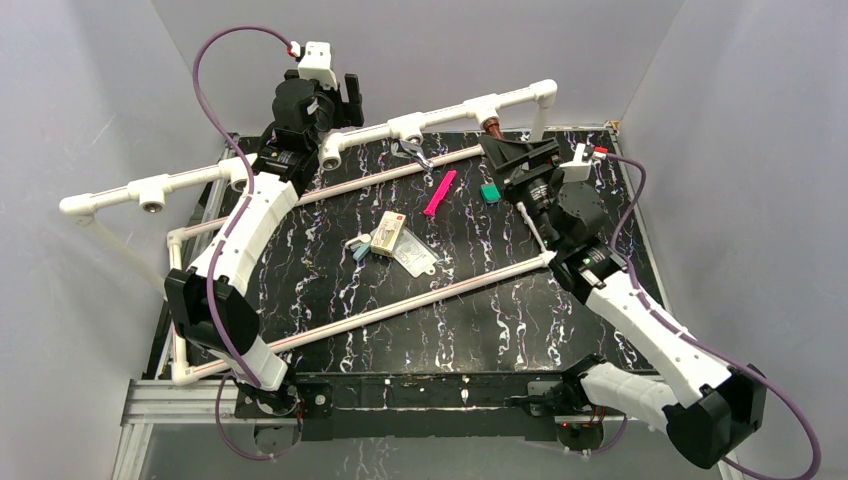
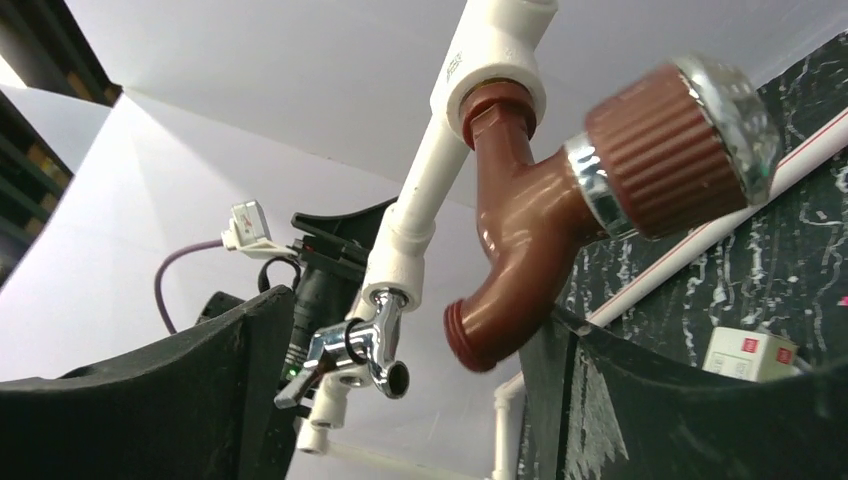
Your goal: Install the water faucets
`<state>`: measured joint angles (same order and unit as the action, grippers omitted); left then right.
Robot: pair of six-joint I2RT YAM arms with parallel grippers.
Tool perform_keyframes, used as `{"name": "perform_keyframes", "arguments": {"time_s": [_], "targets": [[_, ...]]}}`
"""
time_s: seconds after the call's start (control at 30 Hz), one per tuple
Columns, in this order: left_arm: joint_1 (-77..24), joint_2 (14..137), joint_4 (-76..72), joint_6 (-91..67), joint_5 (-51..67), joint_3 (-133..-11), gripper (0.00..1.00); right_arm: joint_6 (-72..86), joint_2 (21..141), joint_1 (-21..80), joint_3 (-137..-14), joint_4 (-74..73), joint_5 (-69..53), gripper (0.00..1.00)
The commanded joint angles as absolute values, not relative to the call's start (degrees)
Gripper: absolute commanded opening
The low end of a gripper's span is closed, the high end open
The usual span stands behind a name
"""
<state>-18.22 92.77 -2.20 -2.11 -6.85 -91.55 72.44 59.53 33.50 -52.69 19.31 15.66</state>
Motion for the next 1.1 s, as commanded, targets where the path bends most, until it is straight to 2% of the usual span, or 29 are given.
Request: {"name": "perform_keyframes", "arguments": {"time_s": [0.0,0.3,0.5,0.87,1.07], "targets": [[-18.90,97.12,11.78,-1.86,-6.14,-86.32,0.77,65.42,55.25,33.53,-52.43,15.49,15.11,0.88],[-18.90,96.94,11.86,-1.87,-6.29,-86.44,0.77,51.92,50.01,33.49,-54.09,3.56,16.08,0.90],[-18.90,96.69,11.99,-1.83,-6.31,-86.48,0.77,35.74,48.15,33.49,-56.10,0.10,17.04,0.91],[-18.92,96.59,12.03,-1.69,-6.51,-86.44,0.77,-8.22,45.59,33.49,-56.93,3.17,15.48,0.94],[-18.90,96.77,12.08,-1.78,-6.26,-86.64,0.77,-32.72,44.90,33.49,-54.34,8.58,4.91,0.96]]}}
